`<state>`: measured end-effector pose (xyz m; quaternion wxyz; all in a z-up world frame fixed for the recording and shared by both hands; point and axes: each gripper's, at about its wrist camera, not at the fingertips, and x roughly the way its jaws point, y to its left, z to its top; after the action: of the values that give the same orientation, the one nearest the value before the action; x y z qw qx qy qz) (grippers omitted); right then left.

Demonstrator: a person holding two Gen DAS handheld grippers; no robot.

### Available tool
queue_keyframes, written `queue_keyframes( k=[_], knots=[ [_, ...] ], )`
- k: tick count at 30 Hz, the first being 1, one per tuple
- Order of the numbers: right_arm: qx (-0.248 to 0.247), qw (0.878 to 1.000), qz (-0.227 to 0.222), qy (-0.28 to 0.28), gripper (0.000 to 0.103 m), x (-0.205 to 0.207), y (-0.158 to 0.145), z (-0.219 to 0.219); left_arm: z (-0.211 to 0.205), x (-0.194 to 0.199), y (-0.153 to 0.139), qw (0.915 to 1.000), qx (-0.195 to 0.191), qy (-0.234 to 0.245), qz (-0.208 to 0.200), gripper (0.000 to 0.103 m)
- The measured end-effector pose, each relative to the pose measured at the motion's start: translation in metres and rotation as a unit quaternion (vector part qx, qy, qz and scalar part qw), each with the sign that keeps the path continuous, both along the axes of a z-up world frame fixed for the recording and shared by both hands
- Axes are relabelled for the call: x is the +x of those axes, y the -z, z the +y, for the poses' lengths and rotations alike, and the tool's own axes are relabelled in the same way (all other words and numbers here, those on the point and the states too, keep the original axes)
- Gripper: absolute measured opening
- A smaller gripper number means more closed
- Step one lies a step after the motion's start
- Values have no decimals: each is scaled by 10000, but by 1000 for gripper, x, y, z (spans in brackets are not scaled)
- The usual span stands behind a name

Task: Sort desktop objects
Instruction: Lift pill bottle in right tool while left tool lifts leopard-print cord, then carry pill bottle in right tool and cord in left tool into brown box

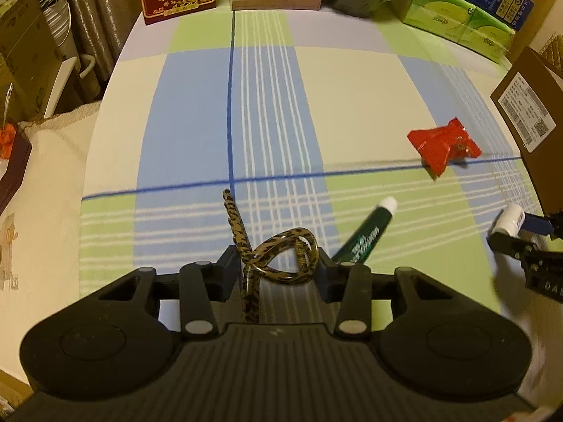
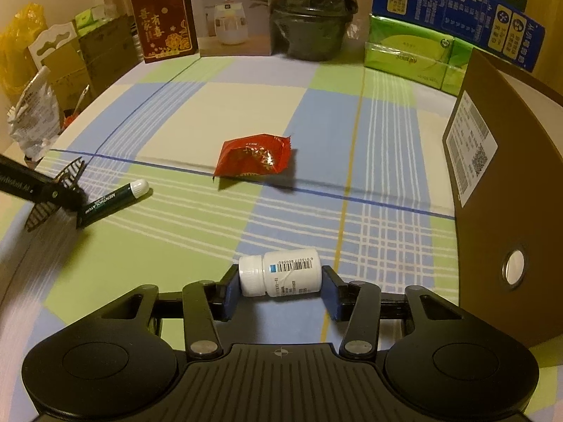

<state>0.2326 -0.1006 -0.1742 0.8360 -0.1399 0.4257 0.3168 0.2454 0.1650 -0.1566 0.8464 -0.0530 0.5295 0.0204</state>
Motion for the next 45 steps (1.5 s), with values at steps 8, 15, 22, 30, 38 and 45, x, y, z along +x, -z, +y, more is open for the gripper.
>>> queue_keyframes(
  k=[8,15,22,30,38,45],
  knots=[
    [93,9999,33,-30,44,-11,-7,-6,-7,-26,-7,10000,-54,14,-47,39],
    [316,9995,90,-4,44,-24,-21,-20,-16,-52,-22,9999,-78,18,-152,39],
    [489,9987,142,-28,44,-41,-36,-40,-43,-77,-38,9991,-219,228,-294,39],
    [609,9980,160,-65,44,-57,-55,-73,-86,-92,-59,9963,-382,576,-507,39],
    [743,9972,60,26,44,-63,-81,-117,-135,-95,-82,9906,-540,1007,-757,39],
    [852,9959,-43,316,44,-58,-104,-167,-189,-90,-100,9814,-705,1496,-976,39]
  ],
)
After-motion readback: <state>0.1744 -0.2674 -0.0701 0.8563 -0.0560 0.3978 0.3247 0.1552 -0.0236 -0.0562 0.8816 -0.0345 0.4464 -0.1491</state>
